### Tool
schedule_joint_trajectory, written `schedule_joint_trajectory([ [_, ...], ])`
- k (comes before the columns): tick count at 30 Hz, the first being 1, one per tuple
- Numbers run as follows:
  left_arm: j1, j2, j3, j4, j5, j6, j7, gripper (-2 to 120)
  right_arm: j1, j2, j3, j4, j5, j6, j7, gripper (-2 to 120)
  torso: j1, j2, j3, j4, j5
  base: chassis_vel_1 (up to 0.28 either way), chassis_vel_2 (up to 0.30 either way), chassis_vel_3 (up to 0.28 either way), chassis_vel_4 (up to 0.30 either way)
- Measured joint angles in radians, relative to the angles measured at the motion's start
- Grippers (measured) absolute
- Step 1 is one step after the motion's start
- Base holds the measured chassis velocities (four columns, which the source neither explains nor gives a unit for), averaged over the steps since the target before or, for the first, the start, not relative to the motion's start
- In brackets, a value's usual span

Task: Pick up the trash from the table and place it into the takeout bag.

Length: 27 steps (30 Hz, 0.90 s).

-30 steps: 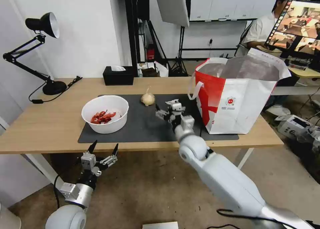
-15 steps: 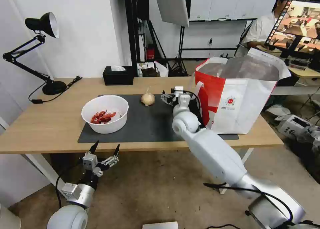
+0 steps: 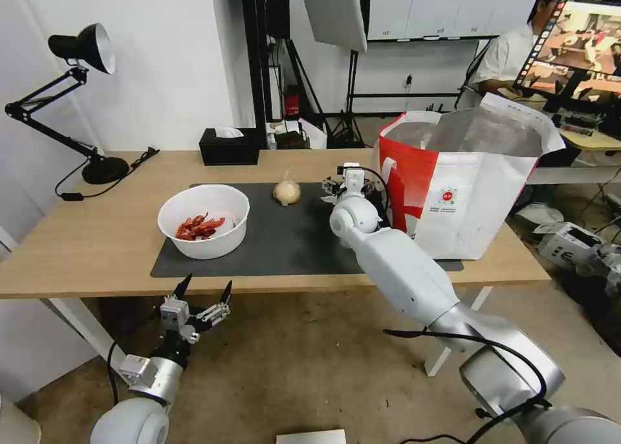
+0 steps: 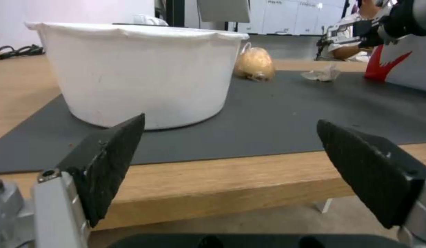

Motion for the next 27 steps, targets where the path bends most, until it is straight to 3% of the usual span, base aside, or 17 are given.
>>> schedule_joint_trajectory([
  [10, -0.002, -0.004, 0.003, 0.004, 0.000, -0.002, 0.001, 100, 0.020, -0.015, -0.005, -0.035, 0.003, -0.132, -0.120, 100, 0.000, 0.000, 0.000, -0.0001, 0.0000, 0.000, 0.000, 0.000, 0.000],
  [27, -0.003, -0.005, 0.004, 0.002, -0.003, -0.003, 0.001, 100, 0.093, 0.006, -0.015, -0.181, -0.065, -0.160, -0.284, 100, 0.000, 0.000, 0.000, -0.0001, 0.0000, 0.000, 0.000, 0.000, 0.000],
])
